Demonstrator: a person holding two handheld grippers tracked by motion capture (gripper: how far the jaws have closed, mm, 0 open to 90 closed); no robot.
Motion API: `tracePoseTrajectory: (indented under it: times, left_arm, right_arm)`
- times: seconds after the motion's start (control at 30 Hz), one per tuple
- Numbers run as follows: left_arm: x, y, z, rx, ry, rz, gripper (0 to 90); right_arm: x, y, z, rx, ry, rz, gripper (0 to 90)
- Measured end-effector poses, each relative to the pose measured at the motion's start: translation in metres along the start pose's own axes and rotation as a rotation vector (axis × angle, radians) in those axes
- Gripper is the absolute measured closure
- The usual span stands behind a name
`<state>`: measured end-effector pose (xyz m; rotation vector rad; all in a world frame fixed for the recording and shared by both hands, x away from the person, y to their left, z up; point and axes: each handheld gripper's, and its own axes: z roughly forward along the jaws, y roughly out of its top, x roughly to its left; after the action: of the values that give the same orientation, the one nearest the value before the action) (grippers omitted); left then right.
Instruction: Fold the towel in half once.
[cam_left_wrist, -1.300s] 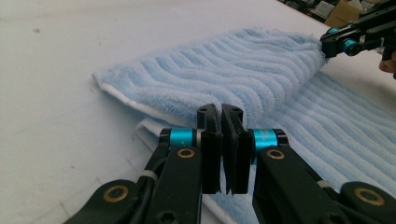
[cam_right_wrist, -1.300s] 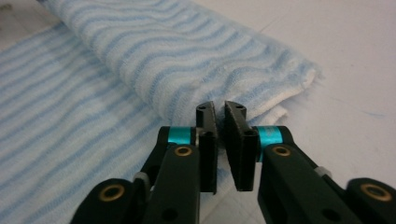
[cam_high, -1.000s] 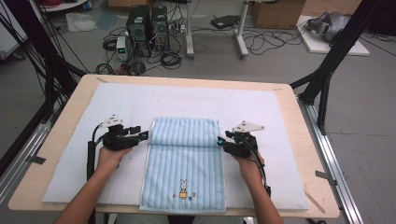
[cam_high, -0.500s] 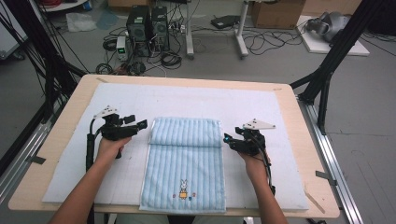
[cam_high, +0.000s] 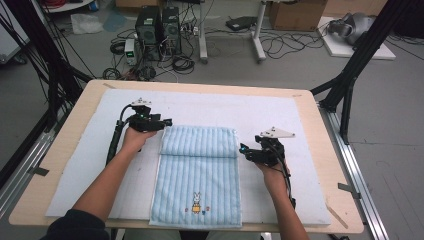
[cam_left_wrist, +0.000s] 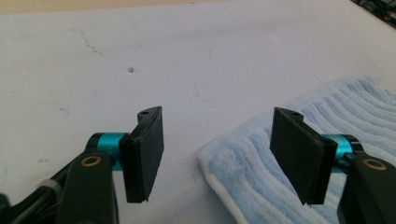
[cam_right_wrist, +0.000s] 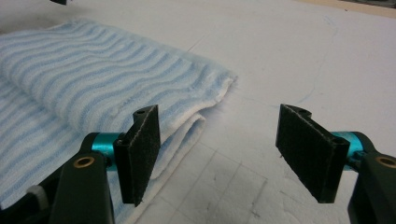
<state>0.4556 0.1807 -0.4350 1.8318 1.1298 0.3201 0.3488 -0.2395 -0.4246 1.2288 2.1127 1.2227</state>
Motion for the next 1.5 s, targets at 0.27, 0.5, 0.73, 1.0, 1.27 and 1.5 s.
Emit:
tracePoseTrajectory:
  times: [0.27,0.5,0.73,1.0,1.27,1.5]
  left_arm:
    - [-0.011,-0.005,0.014,0.065,0.059,0.102,40.5]
    - [-0.022,-0.008,0.019,0.113,0.081,0.220,66.5]
    - [-0.024,-0.006,0.015,0.078,0.031,0.182,83.3]
    - [-0.028,0.004,-0.004,-0.017,-0.034,0.121,83.3]
    - [-0.033,0.007,-0.016,-0.059,-0.082,0.088,83.2]
    - [-0.038,0.010,-0.022,-0.075,-0.103,0.101,83.3]
  right_arm:
    - [-0.003,0.000,0.000,-0.001,0.002,0.011,30.2]
    - [-0.002,0.000,0.000,-0.002,0.002,0.012,30.2]
    - [-0.003,0.000,0.000,-0.002,0.006,0.022,30.3]
    - [-0.006,0.010,0.002,-0.037,0.021,0.060,31.0]
    - [-0.008,0.028,0.022,0.009,0.021,0.059,31.5]
    - [-0.010,0.047,0.052,0.069,-0.001,0.042,34.5]
